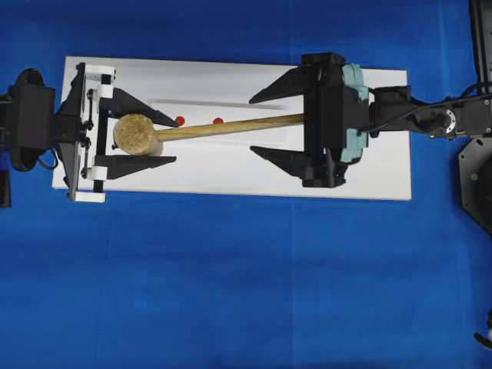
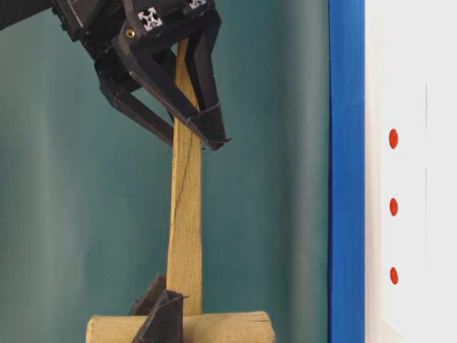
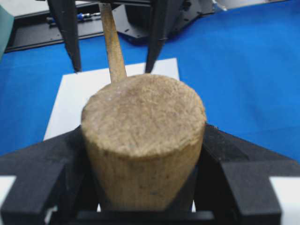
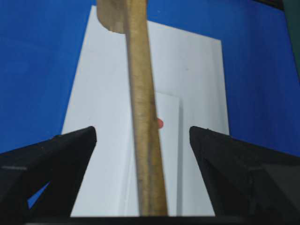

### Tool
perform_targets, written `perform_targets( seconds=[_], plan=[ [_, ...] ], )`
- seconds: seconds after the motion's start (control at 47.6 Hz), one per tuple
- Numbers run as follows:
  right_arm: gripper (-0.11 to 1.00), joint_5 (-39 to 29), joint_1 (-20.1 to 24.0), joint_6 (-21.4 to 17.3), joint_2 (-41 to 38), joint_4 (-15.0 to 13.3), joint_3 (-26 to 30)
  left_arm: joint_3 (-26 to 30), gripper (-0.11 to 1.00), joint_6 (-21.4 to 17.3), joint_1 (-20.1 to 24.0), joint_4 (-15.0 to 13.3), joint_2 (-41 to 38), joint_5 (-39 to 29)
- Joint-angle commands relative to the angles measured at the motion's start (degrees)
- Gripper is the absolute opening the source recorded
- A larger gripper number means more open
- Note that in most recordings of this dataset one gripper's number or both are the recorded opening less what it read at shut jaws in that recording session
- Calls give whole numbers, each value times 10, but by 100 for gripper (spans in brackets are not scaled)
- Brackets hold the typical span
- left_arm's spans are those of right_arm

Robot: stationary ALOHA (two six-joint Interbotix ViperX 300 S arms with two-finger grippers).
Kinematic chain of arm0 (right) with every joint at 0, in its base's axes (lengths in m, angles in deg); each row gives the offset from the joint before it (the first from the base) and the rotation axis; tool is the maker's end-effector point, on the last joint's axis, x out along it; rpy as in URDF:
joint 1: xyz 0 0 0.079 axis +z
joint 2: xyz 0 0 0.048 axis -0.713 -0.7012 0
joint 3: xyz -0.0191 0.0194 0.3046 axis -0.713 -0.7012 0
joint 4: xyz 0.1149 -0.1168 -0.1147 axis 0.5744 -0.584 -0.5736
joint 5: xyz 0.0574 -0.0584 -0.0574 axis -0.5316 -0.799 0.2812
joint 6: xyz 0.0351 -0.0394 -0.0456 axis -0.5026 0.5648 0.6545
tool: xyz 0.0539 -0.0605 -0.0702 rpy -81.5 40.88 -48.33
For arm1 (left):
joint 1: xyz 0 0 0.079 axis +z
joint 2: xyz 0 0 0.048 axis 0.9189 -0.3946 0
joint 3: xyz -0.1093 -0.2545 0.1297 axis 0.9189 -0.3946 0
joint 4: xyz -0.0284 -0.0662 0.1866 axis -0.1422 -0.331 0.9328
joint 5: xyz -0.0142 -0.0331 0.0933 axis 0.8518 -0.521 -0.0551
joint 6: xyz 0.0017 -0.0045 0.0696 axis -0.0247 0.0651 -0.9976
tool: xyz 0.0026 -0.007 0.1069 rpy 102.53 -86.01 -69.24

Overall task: Hit the mark with a hammer.
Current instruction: 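Release the mallet head with the left gripper and withdraw left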

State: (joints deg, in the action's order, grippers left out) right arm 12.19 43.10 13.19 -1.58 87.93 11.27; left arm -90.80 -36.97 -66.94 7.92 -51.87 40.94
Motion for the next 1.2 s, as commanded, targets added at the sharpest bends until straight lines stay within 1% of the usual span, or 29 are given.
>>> perform_targets(
  seconds=[0.0,0.063,0.126,0.189,0.273,0.336,0.378,0.42,0.756,0.946,1.177],
  plan=[
    [93,4,-4,-2,9,4,15,16,43,0,-4,2,12,4],
    [84,7,-5,-2,5,4,18,18,43,1,-7,2,11,4],
    [68,4,-8,-1,4,4,19,18,43,1,-11,2,11,4],
    [47,3,-12,-2,4,4,19,18,43,3,-11,2,11,4],
    [24,-7,-14,-3,3,4,21,18,43,7,-11,2,11,4],
    [11,-18,-14,-4,3,4,21,18,43,9,-12,2,11,4],
    [6,-24,-14,-8,3,4,21,18,43,11,-13,2,11,4],
    [4,-30,-14,-12,3,4,21,19,43,12,-13,2,11,4],
    [4,-33,-14,-43,3,4,21,21,43,13,-12,2,11,6],
    [4,-38,-14,-72,3,4,20,21,43,14,-12,1,11,5],
    [4,-47,-14,-79,3,5,21,20,43,14,-12,2,12,4]
  ],
)
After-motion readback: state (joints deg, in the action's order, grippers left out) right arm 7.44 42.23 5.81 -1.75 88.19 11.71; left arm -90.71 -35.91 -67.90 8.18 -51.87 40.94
